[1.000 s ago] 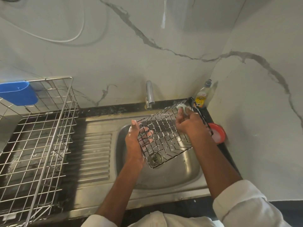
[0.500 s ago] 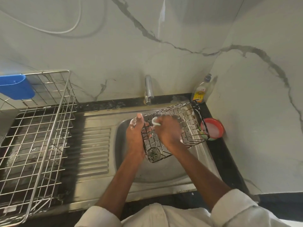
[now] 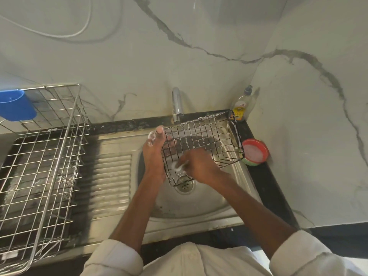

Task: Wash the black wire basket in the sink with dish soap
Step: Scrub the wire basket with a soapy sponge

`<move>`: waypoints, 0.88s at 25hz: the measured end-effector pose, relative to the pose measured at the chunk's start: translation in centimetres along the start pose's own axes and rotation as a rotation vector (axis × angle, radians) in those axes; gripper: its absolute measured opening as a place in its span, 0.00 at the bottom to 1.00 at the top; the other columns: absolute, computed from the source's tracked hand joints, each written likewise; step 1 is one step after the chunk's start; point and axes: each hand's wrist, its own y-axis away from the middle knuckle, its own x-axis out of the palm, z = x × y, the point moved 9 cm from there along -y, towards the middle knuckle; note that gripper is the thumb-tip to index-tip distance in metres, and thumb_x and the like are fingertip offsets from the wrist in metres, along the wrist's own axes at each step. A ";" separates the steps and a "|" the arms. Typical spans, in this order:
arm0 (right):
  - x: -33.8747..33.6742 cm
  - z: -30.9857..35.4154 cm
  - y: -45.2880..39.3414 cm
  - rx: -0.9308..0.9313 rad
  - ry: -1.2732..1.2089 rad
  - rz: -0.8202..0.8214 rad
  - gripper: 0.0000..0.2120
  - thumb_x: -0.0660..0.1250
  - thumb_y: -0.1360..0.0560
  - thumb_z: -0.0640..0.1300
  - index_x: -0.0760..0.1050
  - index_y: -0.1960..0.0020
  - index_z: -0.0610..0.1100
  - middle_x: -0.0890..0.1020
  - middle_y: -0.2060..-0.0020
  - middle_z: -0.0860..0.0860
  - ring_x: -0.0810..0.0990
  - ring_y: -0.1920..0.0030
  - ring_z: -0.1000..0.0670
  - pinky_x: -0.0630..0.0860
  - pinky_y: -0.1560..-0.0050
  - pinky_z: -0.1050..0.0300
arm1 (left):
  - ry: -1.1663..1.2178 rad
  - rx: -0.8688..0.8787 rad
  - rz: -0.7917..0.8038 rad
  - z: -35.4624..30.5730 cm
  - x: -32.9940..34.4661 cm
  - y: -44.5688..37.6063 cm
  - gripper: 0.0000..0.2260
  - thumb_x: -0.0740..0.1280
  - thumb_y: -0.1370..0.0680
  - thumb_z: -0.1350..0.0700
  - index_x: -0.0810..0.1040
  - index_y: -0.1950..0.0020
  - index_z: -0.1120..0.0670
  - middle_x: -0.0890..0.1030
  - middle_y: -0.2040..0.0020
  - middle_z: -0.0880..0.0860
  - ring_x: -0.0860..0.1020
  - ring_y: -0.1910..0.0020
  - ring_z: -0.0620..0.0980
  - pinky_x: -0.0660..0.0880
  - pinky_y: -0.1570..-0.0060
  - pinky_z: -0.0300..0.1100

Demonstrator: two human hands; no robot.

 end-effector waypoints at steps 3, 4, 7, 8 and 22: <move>1.4 3.1 1.6 -0.200 -0.105 0.051 0.15 0.72 0.26 0.30 0.88 0.47 0.46 0.87 0.50 0.50 0.82 0.54 0.54 0.77 0.51 0.60 | -0.024 0.084 0.056 -1.7 0.3 -0.7 0.37 0.73 0.29 0.27 0.81 0.30 0.51 0.87 0.46 0.62 0.85 0.49 0.61 0.83 0.45 0.60; 1.2 3.6 1.8 -0.219 -0.102 0.074 0.15 0.71 0.26 0.29 0.88 0.47 0.45 0.87 0.50 0.50 0.82 0.53 0.53 0.76 0.51 0.60 | -0.038 0.104 0.070 -2.1 0.4 -0.8 0.36 0.72 0.28 0.29 0.81 0.29 0.53 0.87 0.46 0.64 0.85 0.51 0.61 0.84 0.47 0.59; 0.8 3.7 2.2 -0.221 -0.030 0.261 0.12 0.73 0.24 0.33 0.87 0.44 0.44 0.87 0.47 0.50 0.84 0.49 0.53 0.79 0.46 0.59 | -0.035 0.140 0.114 -2.1 0.8 -0.3 0.33 0.71 0.25 0.35 0.80 0.29 0.56 0.86 0.47 0.65 0.85 0.51 0.61 0.84 0.51 0.55; 0.3 3.3 2.1 -0.214 -0.012 0.248 0.11 0.73 0.24 0.35 0.87 0.43 0.44 0.87 0.47 0.50 0.84 0.52 0.55 0.78 0.49 0.60 | -0.029 0.144 0.117 -2.1 1.0 0.0 0.32 0.71 0.25 0.35 0.80 0.29 0.56 0.86 0.48 0.64 0.85 0.50 0.60 0.83 0.51 0.54; -4.5 -5.5 5.0 0.105 0.257 -0.304 0.21 0.71 0.28 0.28 0.86 0.43 0.49 0.83 0.43 0.54 0.83 0.44 0.50 0.75 0.44 0.61 | -0.086 0.287 0.059 -4.7 0.0 0.0 0.35 0.76 0.28 0.33 0.82 0.30 0.55 0.86 0.39 0.58 0.85 0.42 0.63 0.85 0.49 0.62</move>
